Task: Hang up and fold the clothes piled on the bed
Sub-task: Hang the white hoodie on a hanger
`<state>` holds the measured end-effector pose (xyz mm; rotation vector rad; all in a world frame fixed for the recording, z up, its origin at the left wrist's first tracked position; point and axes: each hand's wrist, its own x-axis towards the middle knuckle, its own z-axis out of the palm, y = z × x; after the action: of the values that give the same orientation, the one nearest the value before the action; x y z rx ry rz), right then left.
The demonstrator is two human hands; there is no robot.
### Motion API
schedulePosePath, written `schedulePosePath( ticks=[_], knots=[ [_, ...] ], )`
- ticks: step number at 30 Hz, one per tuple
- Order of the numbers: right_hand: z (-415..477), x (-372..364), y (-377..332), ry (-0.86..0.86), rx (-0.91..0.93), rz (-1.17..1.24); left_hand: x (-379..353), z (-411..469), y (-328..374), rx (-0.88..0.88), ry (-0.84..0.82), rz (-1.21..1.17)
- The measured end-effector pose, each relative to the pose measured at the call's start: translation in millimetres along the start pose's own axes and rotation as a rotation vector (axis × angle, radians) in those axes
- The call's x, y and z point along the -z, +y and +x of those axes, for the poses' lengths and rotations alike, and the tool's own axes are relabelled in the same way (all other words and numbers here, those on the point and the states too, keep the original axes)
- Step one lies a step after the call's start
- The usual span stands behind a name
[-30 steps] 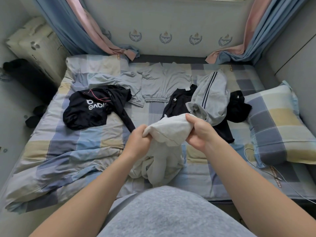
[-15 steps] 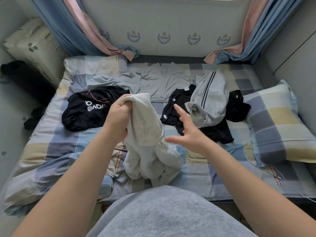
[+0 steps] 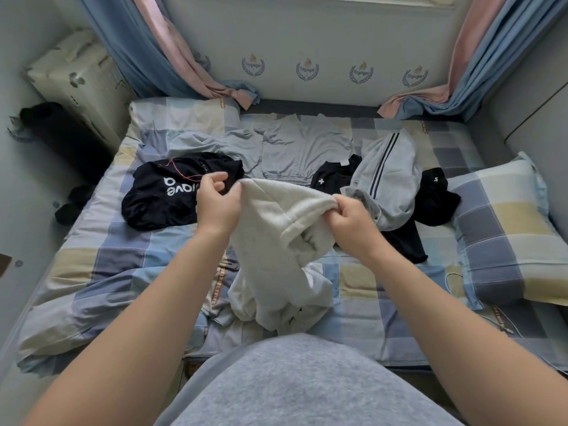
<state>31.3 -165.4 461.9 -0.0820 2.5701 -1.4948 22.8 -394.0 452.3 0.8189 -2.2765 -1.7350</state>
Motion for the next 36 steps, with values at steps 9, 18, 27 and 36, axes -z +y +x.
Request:
schedulePosePath(
  ticks=[9, 18, 27, 36],
  knots=[
    [0, 19, -41, 0.173, -0.15, 0.302, -18, -72, -11, 0.02, -0.826, 0.052],
    [-14, 16, -66, 0.23, -0.102, 0.29, -36, -62, -24, -0.173, -0.428, 0.488],
    [-29, 12, -76, 0.273, -0.045, 0.319, -46, -82, -33, -0.214, -0.529, 0.248],
    [-21, 60, -103, 0.339, 0.164, 0.201, -9, -37, 8, -0.147, -0.258, -0.02]
  ],
)
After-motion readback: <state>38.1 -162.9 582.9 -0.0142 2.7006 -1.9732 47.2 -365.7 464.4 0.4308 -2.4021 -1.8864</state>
